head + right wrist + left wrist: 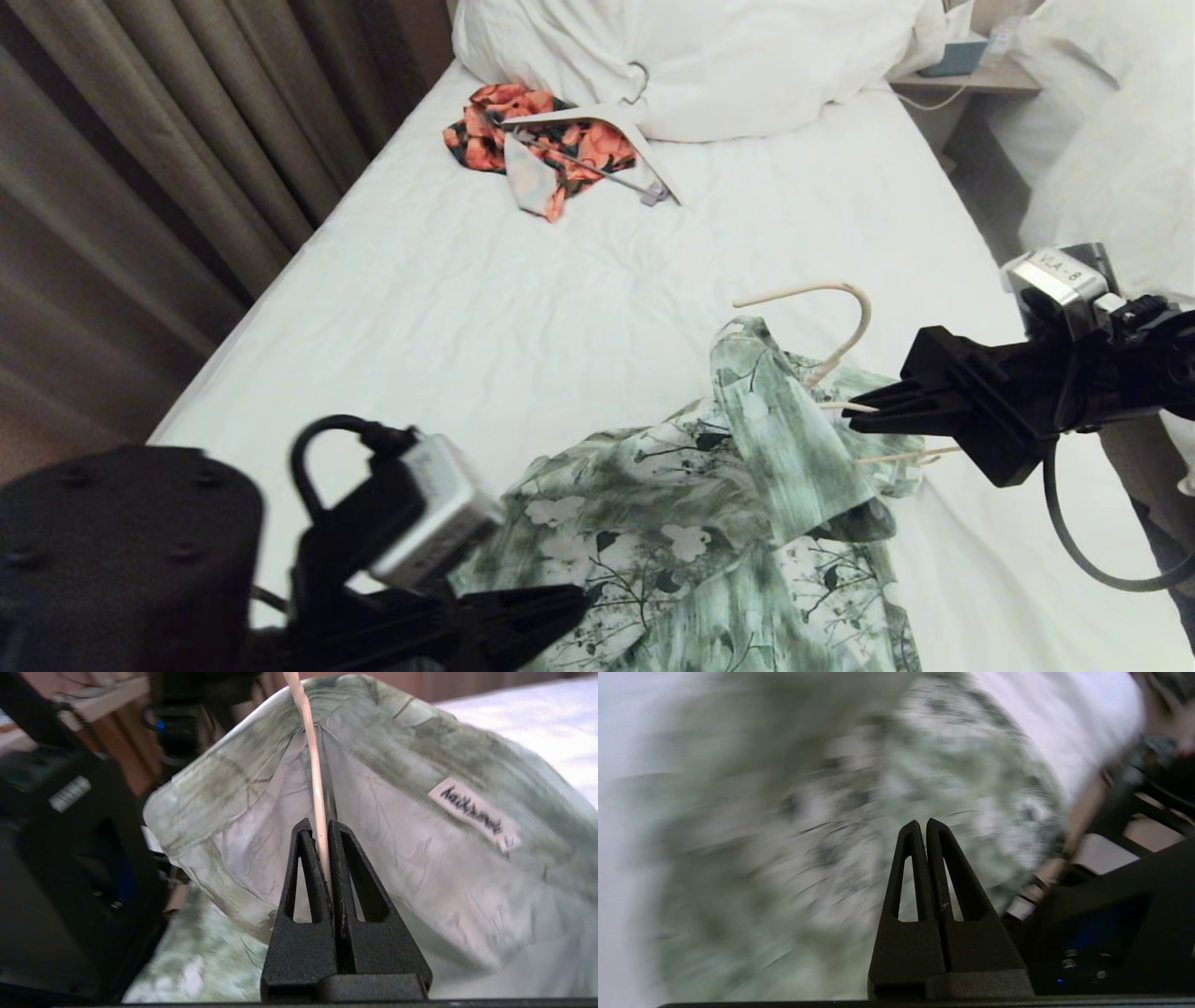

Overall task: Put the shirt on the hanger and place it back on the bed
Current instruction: Hook one side of the shirt onto the hanger

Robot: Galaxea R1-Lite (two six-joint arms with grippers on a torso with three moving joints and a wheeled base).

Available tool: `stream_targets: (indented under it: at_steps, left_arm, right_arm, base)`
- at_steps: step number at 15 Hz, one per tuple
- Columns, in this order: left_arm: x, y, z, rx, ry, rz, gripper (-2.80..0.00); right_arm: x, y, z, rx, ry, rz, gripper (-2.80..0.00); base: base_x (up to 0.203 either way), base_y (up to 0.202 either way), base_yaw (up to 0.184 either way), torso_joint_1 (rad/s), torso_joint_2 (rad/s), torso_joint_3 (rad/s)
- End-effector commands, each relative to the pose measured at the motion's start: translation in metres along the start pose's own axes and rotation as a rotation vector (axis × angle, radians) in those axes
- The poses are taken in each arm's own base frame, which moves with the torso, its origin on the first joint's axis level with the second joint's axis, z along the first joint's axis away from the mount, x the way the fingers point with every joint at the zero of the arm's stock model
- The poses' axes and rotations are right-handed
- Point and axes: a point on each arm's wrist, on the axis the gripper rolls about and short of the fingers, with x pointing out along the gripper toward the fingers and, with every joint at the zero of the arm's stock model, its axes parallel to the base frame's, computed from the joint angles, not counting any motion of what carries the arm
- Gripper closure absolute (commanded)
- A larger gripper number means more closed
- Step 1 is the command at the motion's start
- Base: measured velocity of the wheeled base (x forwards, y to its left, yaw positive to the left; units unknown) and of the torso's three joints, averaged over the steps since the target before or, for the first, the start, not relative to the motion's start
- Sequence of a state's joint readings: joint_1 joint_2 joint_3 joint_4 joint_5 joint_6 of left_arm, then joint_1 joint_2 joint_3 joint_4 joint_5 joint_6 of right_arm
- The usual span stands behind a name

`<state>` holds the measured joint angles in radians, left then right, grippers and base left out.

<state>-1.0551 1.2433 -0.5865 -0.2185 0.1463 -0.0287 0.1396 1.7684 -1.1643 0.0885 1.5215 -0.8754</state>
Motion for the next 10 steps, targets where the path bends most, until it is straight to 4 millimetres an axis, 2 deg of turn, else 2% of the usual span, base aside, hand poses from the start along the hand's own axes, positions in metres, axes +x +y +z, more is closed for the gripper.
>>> stream_targets:
  at_steps: [1, 2, 5, 8, 9, 10]
  left_arm:
    - [-0.050, 0.020, -0.004, -0.049, -0.127, 0.080, 0.00]
    - [-0.059, 0.025, -0.003, -0.060, -0.131, 0.111, 0.00]
    - [-0.070, 0.030, 0.021, -0.062, -0.185, 0.140, 0.00]
    - [-0.056, 0.030, 0.029, -0.022, -0.130, 0.124, 0.00]
    - [-0.049, 0.030, 0.032, 0.000, -0.112, 0.110, -2.80]
    - [-0.040, 0.030, 0.035, 0.021, -0.096, 0.102, -2.80]
  right_arm:
    - [0.007, 0.005, 0.010, -0.024, -0.012, 0.030, 0.00]
    - [0.009, 0.005, 0.009, -0.020, -0.013, 0.034, 0.00]
    - [0.015, 0.007, 0.008, 0.001, -0.016, 0.057, 0.00]
    - [0.028, 0.012, 0.013, 0.006, -0.024, 0.100, 0.00]
    - [0.031, 0.013, 0.013, 0.006, -0.026, 0.111, 0.00]
    - [0.033, 0.013, 0.014, 0.014, -0.026, 0.117, 0.00]
  base:
    - [0.000, 0.000, 0.000, 0.000, 0.00, 0.000]
    - [0.000, 0.000, 0.000, 0.000, 0.00, 0.000]
    - [0.000, 0.000, 0.000, 0.000, 0.00, 0.000]
    - [0.000, 0.000, 0.000, 0.000, 0.00, 0.000]
    - [0.000, 0.000, 0.000, 0.000, 0.00, 0.000]
    - [0.000, 0.000, 0.000, 0.000, 0.00, 0.000]
